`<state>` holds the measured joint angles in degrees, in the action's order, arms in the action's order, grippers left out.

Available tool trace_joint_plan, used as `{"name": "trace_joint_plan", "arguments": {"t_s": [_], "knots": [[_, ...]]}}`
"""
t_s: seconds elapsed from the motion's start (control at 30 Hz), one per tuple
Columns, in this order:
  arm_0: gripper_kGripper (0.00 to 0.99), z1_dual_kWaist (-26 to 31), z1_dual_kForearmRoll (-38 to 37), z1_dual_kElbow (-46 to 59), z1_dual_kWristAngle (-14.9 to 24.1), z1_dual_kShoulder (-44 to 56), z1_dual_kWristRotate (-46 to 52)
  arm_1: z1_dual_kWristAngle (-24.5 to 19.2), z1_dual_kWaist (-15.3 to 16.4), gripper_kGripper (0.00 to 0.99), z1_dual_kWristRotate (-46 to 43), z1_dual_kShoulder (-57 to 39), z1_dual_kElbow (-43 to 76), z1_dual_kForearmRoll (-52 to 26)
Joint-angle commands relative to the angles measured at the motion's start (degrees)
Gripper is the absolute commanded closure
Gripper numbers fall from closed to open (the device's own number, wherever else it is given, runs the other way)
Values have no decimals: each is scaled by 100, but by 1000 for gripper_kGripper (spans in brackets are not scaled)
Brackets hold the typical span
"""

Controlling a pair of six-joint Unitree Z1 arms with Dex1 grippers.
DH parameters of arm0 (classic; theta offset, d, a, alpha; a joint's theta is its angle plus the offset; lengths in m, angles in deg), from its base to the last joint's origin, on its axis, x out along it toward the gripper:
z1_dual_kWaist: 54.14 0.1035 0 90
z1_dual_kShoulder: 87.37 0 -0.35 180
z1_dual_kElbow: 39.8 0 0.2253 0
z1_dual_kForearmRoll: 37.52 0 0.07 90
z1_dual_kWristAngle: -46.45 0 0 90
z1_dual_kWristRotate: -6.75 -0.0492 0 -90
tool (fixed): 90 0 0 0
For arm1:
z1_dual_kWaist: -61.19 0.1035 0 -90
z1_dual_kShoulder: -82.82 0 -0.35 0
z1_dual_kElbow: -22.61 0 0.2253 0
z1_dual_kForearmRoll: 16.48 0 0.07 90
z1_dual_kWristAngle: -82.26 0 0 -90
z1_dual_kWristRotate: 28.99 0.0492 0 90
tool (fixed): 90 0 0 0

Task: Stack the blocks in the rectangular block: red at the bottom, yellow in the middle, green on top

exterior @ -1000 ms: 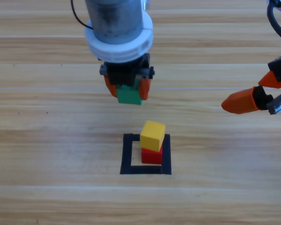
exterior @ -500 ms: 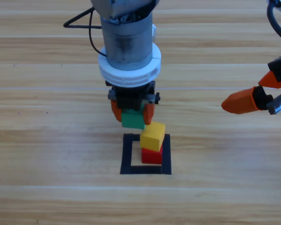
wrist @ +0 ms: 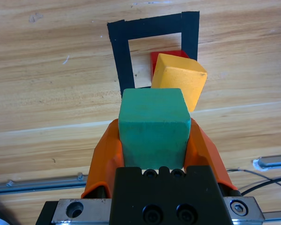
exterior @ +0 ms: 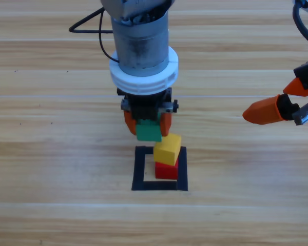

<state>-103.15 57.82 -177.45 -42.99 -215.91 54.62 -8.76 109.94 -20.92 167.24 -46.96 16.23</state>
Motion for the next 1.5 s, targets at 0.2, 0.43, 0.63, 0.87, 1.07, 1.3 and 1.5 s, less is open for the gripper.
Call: {"name": "trace_joint_plan", "arguments": {"t_s": [0.2, 0.43, 0.63, 0.87, 1.07, 1.3, 1.5], "knots": [[962, -206, 44, -277, -118, -549, 259, 23, -129, 2, -69, 286, 147, -4], [962, -276, 44, -348, -109, -628, 250, 23, -129, 2, -69, 303, 139, -4], [962, -267, 44, -392, -109, -654, 241, 32, -129, 2, -69, 303, 139, -4], [962, -276, 44, -427, -91, -707, 250, 32, -129, 2, -69, 321, 139, -4], [962, -276, 44, -444, -83, -777, 232, 32, -129, 2, -69, 321, 139, -4], [961, -276, 44, -471, -74, -821, 206, 40, -129, 2, -69, 338, 139, -4], [935, -276, 44, -471, -56, -821, 179, 32, -129, 2, -69, 347, 139, -4]]}}
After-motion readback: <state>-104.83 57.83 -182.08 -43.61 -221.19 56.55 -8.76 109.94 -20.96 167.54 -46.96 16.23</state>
